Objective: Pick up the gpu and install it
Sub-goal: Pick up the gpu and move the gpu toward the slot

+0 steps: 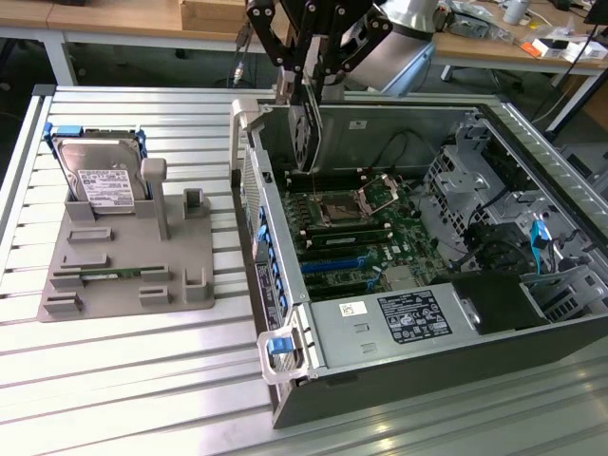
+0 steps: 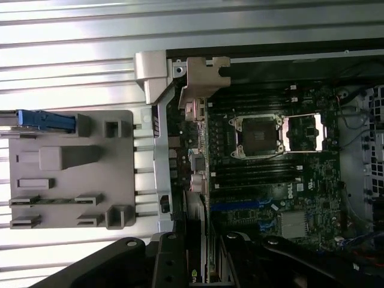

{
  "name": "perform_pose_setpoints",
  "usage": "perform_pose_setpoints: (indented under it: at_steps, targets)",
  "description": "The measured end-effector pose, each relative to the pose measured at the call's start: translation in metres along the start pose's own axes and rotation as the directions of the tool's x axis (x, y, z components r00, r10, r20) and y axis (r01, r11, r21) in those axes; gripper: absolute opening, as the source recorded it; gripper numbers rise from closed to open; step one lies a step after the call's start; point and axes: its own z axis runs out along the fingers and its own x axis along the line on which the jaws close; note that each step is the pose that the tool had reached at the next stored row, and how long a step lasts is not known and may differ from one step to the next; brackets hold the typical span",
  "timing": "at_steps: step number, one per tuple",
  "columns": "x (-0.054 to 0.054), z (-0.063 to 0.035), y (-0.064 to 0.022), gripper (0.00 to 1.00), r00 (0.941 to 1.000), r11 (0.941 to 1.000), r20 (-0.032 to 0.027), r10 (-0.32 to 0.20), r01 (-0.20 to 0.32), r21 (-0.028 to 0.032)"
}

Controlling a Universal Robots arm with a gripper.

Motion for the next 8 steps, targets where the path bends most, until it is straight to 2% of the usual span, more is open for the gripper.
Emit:
perform_pose_setpoints:
  at_steps: [8]
  targets:
    - [-0.013, 0.0004, 0.0010, 0.27, 1.0000, 1.0000, 0.0001, 0.000, 0.000, 0.0002]
